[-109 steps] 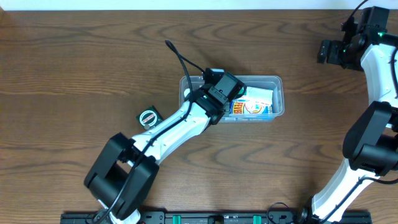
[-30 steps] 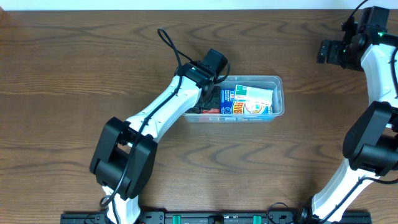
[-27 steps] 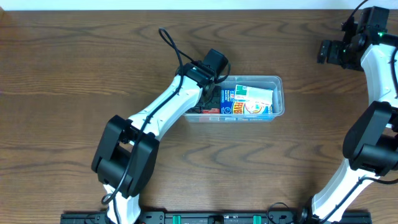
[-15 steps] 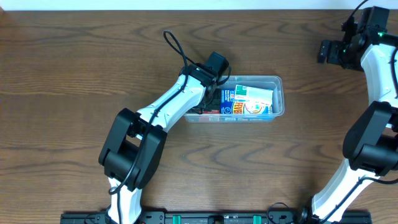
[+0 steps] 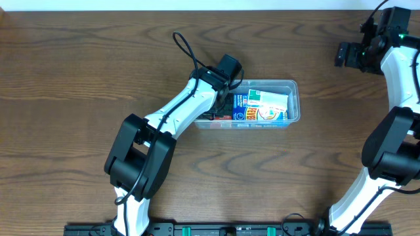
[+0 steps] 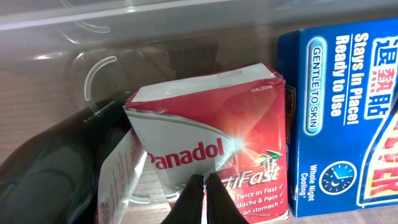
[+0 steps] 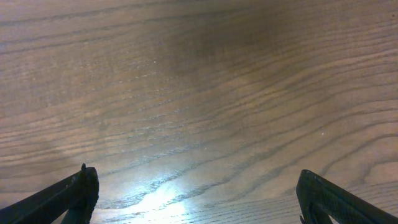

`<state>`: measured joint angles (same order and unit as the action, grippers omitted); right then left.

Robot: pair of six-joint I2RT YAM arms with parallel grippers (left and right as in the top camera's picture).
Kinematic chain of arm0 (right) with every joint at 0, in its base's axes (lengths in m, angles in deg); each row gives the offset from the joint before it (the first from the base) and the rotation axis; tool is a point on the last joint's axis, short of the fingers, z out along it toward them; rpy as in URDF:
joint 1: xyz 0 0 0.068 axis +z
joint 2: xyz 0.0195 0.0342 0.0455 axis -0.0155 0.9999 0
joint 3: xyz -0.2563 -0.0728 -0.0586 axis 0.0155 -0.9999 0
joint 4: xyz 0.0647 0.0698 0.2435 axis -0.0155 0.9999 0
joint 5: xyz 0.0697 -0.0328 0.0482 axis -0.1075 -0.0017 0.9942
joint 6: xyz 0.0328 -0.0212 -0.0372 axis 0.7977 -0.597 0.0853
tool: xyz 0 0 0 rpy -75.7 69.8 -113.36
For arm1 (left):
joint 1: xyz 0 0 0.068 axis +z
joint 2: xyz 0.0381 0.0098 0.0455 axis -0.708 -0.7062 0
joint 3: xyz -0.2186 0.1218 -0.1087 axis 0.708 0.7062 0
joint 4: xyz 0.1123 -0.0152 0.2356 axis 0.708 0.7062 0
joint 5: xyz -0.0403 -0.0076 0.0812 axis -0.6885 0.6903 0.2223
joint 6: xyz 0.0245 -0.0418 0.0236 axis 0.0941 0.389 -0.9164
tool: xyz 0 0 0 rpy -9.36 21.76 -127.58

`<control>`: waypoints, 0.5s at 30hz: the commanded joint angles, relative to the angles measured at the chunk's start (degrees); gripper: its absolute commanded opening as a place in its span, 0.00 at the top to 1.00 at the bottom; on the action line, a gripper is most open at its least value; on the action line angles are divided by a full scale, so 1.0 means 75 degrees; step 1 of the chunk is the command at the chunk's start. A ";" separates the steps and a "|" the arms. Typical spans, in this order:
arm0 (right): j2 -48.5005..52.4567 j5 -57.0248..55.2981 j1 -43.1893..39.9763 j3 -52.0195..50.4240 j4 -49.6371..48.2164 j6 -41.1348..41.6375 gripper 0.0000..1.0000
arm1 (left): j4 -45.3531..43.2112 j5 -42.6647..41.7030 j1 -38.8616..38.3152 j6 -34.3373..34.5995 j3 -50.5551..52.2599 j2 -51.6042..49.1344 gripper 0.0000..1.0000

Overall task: Pack container
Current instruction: 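Open left gripper and raise it out of the container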

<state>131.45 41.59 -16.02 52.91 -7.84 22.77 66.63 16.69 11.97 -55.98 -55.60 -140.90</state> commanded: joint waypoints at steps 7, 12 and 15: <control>-0.0006 -0.0026 -0.0038 0.0050 0.0003 0.0050 0.01 | 0.0440 -0.0493 0.0006 -0.0052 -0.0574 0.0256 0.94; -0.0006 -0.0026 -0.0038 0.0047 0.0003 0.0050 0.01 | 0.0676 -0.0493 0.0026 -0.0382 -0.0979 0.1148 0.94; -0.0006 -0.0023 -0.0038 0.0047 0.0003 0.0047 0.01 | 0.0702 -0.0102 0.0169 -0.0478 -0.1020 0.1947 0.94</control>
<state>131.45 41.57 -16.02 52.91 -7.84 22.77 71.40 13.96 12.10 -57.53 -60.93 -133.69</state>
